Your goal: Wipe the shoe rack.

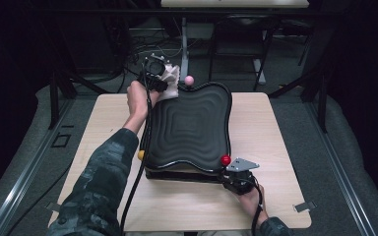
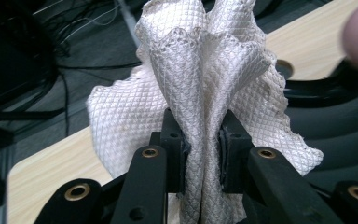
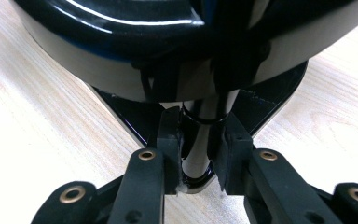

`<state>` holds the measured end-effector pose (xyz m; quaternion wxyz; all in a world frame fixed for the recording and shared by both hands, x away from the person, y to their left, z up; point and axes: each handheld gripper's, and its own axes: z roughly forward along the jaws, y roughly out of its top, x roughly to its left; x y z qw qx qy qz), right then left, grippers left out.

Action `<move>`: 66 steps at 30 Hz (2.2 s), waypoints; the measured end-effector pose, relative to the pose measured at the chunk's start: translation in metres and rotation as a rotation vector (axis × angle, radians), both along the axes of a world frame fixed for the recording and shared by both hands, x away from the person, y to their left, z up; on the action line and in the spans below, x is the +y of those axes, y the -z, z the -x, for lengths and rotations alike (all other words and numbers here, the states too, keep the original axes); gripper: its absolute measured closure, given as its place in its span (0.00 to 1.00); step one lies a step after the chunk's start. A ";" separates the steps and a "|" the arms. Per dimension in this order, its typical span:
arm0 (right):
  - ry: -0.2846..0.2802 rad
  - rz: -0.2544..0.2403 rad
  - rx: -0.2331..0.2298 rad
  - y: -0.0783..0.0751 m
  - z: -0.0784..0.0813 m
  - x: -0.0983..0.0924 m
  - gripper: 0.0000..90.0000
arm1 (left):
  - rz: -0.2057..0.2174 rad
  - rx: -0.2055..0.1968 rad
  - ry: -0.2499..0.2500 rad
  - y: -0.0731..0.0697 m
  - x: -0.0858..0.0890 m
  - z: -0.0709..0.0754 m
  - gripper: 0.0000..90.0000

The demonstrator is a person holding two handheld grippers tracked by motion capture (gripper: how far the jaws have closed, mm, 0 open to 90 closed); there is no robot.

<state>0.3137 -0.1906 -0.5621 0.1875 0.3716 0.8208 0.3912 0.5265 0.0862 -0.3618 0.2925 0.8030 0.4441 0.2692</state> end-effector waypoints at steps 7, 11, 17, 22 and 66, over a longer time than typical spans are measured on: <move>0.001 0.003 0.001 0.000 0.000 0.000 0.82 | 0.024 0.022 0.085 0.005 -0.021 0.008 0.85; 0.001 0.003 0.002 0.000 0.000 0.000 0.82 | 0.041 0.038 0.115 0.007 -0.022 0.015 0.86; 0.001 0.004 0.000 0.000 0.000 0.000 0.82 | 0.060 0.030 0.133 0.008 -0.008 0.028 0.87; 0.002 0.001 0.000 0.000 0.000 0.000 0.82 | 0.061 0.022 0.161 0.004 0.004 0.050 0.88; 0.005 0.001 -0.009 0.000 -0.001 0.002 0.82 | 0.123 0.112 0.202 0.057 0.081 0.195 0.87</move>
